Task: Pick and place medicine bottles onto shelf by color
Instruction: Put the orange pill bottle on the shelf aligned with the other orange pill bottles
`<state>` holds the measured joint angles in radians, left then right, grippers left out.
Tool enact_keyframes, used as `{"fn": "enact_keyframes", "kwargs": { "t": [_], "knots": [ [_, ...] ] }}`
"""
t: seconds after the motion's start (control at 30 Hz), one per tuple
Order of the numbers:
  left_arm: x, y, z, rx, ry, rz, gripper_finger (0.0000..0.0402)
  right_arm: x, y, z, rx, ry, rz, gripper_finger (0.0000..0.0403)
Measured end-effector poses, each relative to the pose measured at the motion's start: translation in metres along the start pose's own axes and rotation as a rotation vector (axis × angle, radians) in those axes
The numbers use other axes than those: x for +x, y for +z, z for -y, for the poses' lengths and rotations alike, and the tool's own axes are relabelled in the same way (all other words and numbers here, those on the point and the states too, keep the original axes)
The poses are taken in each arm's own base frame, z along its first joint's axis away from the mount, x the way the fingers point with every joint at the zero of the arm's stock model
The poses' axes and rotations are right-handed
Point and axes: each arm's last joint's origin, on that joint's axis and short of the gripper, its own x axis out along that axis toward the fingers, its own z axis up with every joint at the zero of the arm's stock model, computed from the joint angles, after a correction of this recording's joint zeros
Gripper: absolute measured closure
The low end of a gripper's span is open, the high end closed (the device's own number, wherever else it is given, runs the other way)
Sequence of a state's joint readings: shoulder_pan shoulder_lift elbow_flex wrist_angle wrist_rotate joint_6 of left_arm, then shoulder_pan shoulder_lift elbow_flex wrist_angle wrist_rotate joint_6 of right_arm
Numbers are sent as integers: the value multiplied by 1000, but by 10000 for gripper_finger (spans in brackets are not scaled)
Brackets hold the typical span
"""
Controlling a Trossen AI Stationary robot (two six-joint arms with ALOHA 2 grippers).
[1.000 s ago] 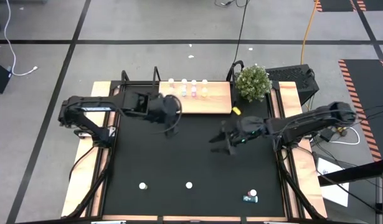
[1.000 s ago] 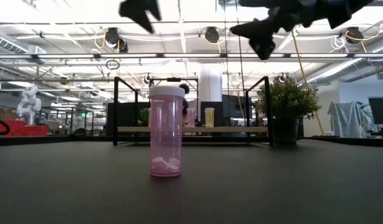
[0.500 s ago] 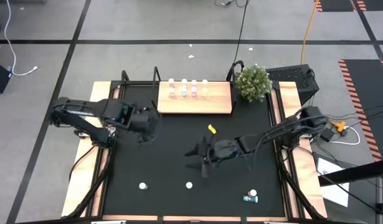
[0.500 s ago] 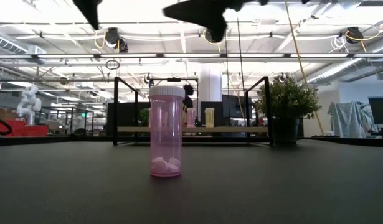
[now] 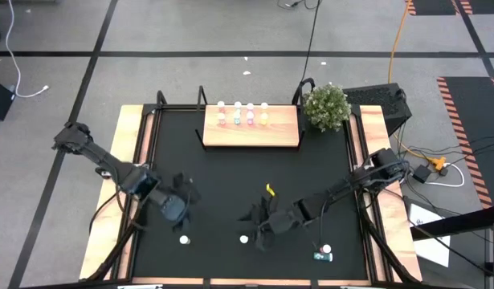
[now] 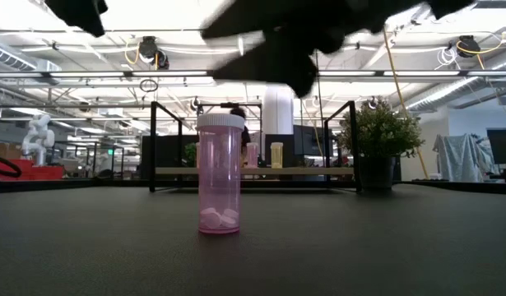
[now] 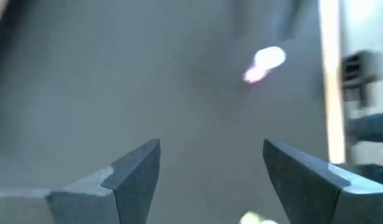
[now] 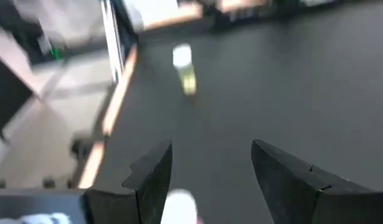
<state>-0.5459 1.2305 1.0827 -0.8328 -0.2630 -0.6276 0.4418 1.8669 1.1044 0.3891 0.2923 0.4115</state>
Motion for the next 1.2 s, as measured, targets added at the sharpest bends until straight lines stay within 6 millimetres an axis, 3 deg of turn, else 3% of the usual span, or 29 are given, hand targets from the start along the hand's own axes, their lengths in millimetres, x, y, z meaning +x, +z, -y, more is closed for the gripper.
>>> {"fn": "enact_keyframes", "kwargs": {
  "t": [0.13,0.33,0.5,0.63,0.7,0.8,0.97,1.2],
  "knots": [
    [30,-3,22,52,-154,177,117,-6,-24,-8,-25,-33,-178,188],
    [61,-12,26,21,-183,223,117,-13,-43,-20,-44,-35,-273,188],
    [74,-16,27,33,-152,193,117,-15,-51,-18,-93,-36,-295,188],
    [84,-18,28,116,-127,174,117,-16,-71,-2,-102,-84,-359,188],
    [87,-19,28,117,-121,165,117,-17,-76,5,-35,-110,-377,188],
    [87,-19,29,59,-128,166,117,-25,-68,4,74,-75,-380,188],
    [87,-18,29,65,-134,176,117,-54,-50,-8,59,-21,-396,188],
    [89,-9,22,118,-114,213,117,-124,-35,-16,-16,7,-607,188]
  ]
}}
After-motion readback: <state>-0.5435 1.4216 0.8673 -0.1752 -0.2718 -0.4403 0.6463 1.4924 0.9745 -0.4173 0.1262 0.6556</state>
